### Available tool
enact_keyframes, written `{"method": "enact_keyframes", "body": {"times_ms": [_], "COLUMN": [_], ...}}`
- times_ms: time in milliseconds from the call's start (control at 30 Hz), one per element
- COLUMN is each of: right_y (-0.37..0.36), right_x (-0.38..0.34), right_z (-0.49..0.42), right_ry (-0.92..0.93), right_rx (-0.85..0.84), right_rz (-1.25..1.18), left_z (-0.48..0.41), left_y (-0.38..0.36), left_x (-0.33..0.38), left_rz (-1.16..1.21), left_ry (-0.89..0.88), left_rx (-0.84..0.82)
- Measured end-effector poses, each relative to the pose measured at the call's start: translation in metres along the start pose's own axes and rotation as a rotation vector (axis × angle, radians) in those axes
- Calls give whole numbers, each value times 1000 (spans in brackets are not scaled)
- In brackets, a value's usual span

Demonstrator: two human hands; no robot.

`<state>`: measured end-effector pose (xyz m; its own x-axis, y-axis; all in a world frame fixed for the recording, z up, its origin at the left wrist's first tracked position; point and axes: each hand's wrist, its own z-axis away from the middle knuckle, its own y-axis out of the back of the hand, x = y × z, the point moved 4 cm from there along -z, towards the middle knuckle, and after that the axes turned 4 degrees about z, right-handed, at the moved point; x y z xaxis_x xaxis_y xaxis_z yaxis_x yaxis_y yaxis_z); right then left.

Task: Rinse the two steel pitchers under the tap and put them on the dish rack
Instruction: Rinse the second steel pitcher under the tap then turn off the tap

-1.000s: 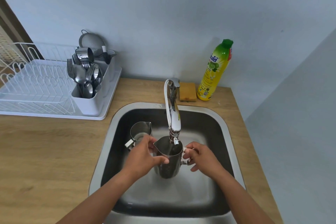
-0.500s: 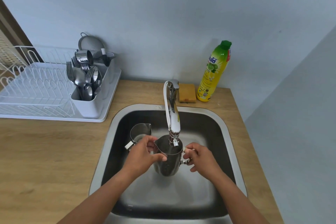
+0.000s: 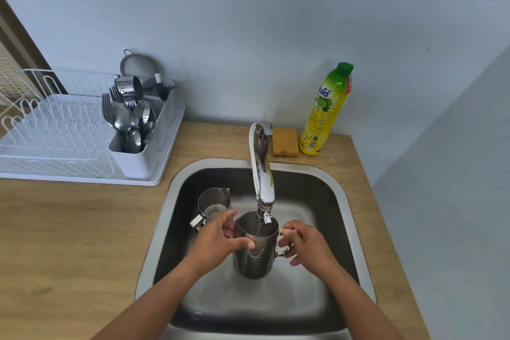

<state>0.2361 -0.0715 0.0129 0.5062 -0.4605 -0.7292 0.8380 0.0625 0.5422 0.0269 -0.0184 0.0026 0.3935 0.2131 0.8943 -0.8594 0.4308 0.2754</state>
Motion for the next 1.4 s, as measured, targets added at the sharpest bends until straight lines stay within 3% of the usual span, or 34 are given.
{"method": "enact_keyframes", "body": {"times_ms": [400,667,900,1000,1133,1267,1400], "right_y": [-12,-12,7,31,63,69,63], "right_x": [2,1,-9,-31,-79,-128,-151], "right_z": [-7,-17,-29,-42,-58,-77,-98], "right_ry": [-101,-147,-144,-21,270,528,573], "right_rx": [-54,-129,-158,85,408,419,314], "right_rz": [-5,-96,116,259,225,442,674], "left_z": [3,2,2,2,-1,-1,-2], "left_y": [-13,-13,-21,-22,-24,-27,-27], "left_x": [-16,-18,-21,-20,-19,-14,-11], "left_rz": [275,354,417,474,510,580,660], "left_ry": [197,348,446,487,514,580,672], "left_rx": [-152,-168,-208,-213,-247,-268,-249]}}
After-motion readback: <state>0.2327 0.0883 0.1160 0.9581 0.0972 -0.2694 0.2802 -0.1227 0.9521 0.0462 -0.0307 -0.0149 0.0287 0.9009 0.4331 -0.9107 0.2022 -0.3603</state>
